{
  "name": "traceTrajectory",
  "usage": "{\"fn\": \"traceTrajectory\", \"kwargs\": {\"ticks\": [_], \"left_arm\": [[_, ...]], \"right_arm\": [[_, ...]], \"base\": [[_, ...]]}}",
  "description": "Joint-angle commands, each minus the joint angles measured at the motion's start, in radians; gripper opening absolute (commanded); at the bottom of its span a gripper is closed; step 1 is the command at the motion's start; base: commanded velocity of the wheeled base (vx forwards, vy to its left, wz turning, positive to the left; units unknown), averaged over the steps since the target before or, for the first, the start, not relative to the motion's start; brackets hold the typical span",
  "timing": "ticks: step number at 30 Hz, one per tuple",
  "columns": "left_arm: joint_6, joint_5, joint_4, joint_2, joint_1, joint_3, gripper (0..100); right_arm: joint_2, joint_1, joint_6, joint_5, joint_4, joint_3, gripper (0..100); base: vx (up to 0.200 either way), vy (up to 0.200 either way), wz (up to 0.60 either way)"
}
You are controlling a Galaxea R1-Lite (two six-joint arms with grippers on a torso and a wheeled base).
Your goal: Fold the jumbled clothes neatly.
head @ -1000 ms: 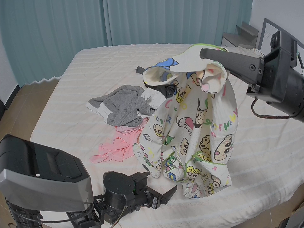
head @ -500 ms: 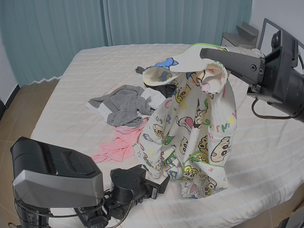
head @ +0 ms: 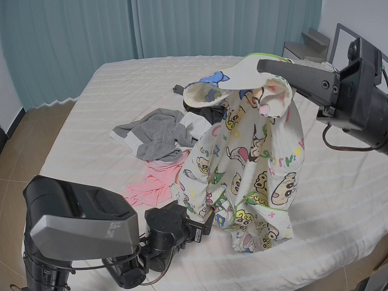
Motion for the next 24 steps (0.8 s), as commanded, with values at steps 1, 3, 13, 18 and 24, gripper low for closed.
{"fn": "traceTrajectory", "kwargs": {"ticks": [1,3,13,18,24], "left_arm": [[0.006,0.029,-0.001,0.063,0.019,-0.057,100],[0.023,0.041,-0.001,0.07,0.038,-0.065,100],[0.049,0.05,-0.05,0.069,0.071,-0.051,0],[0.049,0.05,-0.082,0.058,0.085,-0.02,0],[0.046,0.044,-0.085,-0.046,0.125,0.03,0]], "right_arm": [[-0.001,0.001,0.0,0.0,0.0,0.0,0],[-0.003,0.001,0.0,-0.001,0.0,0.001,0],[-0.017,-0.028,0.0,-0.003,0.003,0.009,0],[-0.026,-0.09,0.0,-0.001,0.004,0.038,0],[-0.061,-0.18,0.0,-0.001,0.003,0.092,0]], "base": [[0.0,0.0,0.0],[0.0,0.0,0.0],[0.0,0.0,0.0],[0.0,0.0,0.0],[0.0,0.0,0.0]]}}
